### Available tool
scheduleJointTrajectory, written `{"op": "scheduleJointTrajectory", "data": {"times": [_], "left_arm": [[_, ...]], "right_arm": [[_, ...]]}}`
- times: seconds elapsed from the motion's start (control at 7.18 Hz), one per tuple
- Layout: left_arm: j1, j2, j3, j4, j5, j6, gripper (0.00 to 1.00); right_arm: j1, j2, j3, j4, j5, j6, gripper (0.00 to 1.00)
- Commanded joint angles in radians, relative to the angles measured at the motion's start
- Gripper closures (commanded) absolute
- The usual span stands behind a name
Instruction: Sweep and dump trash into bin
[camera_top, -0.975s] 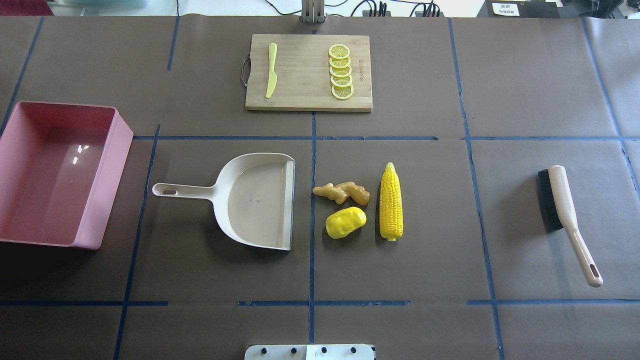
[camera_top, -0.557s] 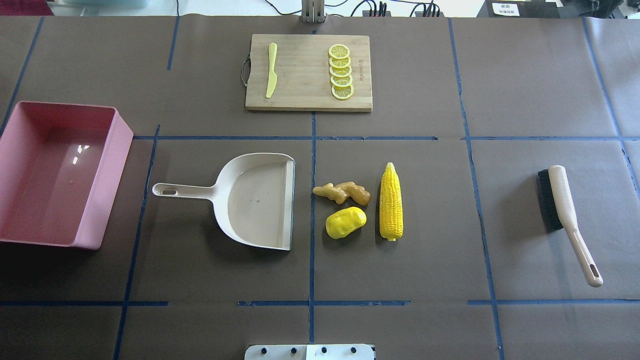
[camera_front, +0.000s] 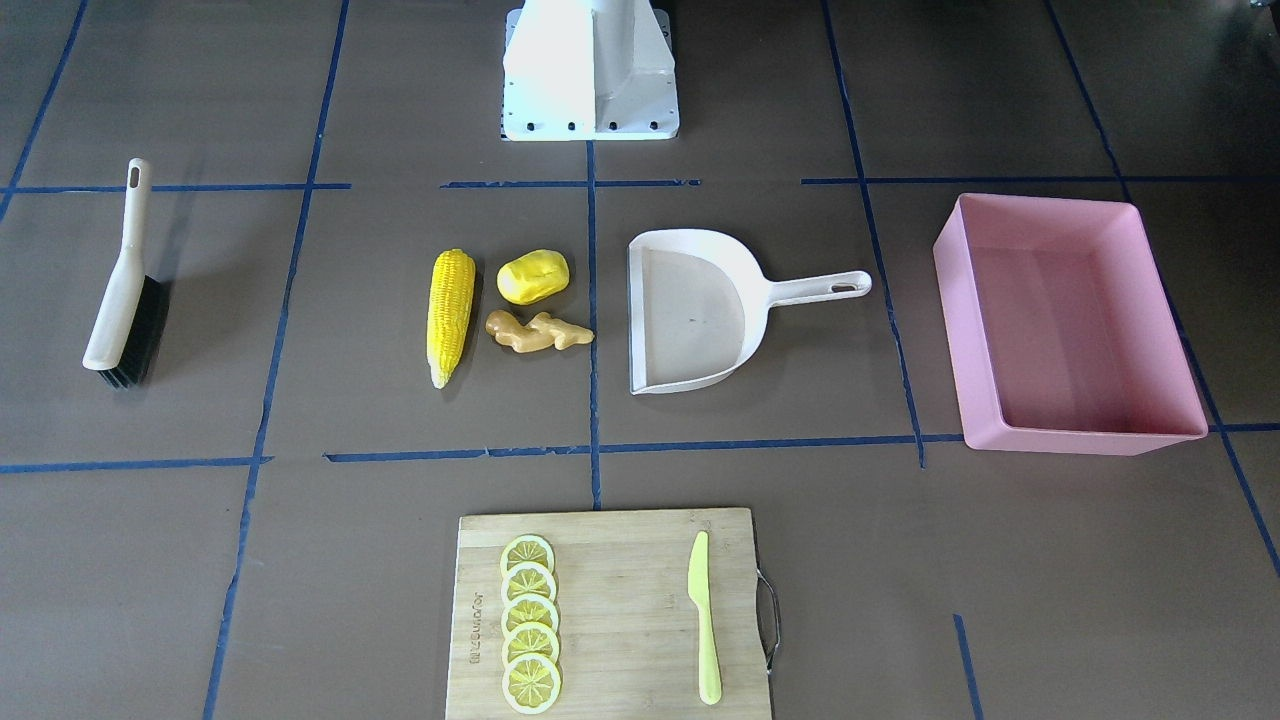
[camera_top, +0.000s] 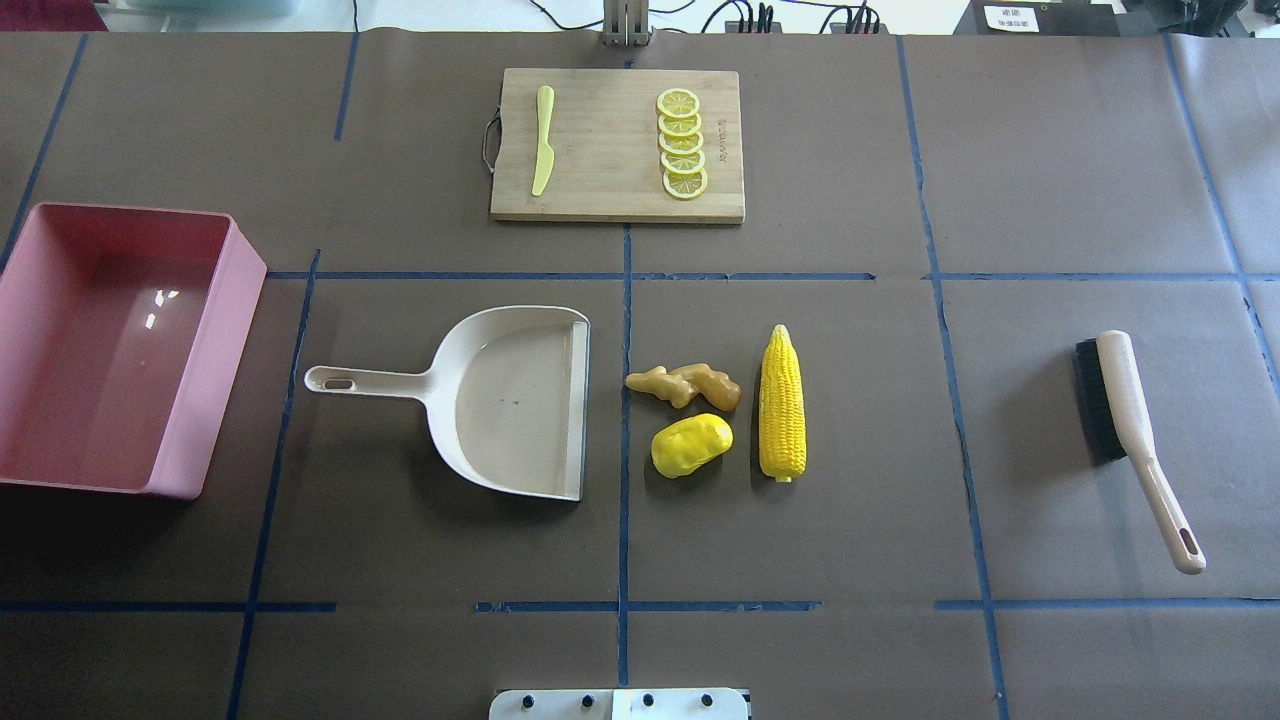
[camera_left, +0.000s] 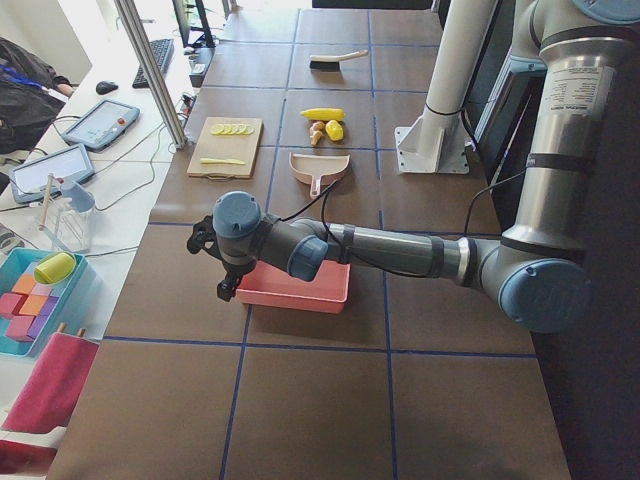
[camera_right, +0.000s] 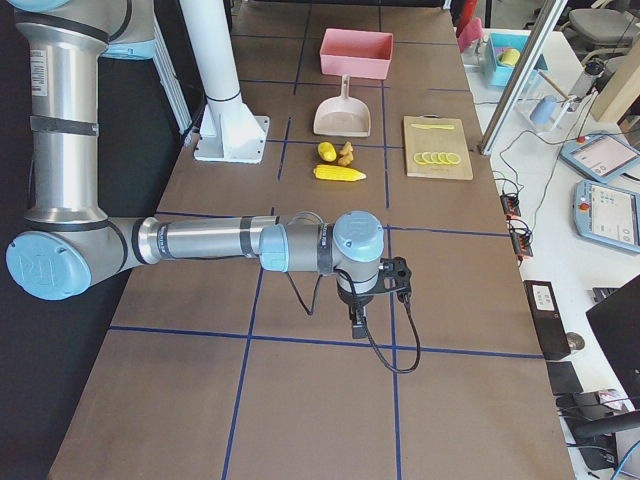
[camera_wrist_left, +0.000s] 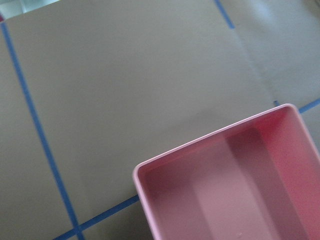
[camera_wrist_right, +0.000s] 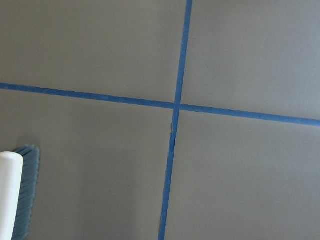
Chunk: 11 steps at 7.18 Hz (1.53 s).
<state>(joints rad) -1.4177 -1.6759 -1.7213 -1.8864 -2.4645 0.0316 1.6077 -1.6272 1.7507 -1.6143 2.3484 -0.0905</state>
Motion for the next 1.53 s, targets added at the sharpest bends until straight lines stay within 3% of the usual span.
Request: {"op": "scheduleJointTrajectory", "data": {"times": [0.0, 0.28, 0.42, 0.7, 0.84, 0.97, 1.11, 1.25, 1.39], "left_arm": [[0.067, 0.002, -0.101, 0.004, -0.001, 0.005, 0.00], [0.167, -0.017, -0.119, 0.009, 0.001, 0.005, 0.00], [0.187, -0.027, -0.124, 0.048, 0.001, 0.007, 0.00], [0.273, -0.031, -0.171, 0.056, -0.010, 0.013, 0.00], [0.293, -0.034, -0.190, 0.061, -0.011, 0.013, 0.00], [0.295, -0.034, -0.192, 0.061, -0.010, 0.014, 0.00], [0.295, -0.036, -0.201, 0.061, -0.008, 0.013, 0.00], [0.296, -0.037, -0.201, 0.061, -0.008, 0.013, 0.00], [0.298, -0.048, -0.198, 0.061, -0.005, 0.013, 0.00]], "right_arm": [[0.000, 0.006, 0.006, -0.001, 0.008, 0.002, 0.00], [-0.015, 0.006, 0.010, -0.003, 0.053, 0.012, 0.01], [-0.028, 0.004, 0.028, 0.000, 0.093, 0.120, 0.01], [-0.160, -0.026, 0.192, 0.002, 0.062, 0.466, 0.01], [-0.245, -0.084, 0.301, 0.017, -0.007, 0.606, 0.01], [-0.305, -0.156, 0.326, 0.145, -0.032, 0.711, 0.02], [-0.395, -0.252, 0.323, 0.386, -0.062, 0.864, 0.03], [-0.470, -0.299, 0.323, 0.483, -0.081, 0.930, 0.02], [-0.533, -0.303, 0.322, 0.502, -0.090, 0.969, 0.02]]}}
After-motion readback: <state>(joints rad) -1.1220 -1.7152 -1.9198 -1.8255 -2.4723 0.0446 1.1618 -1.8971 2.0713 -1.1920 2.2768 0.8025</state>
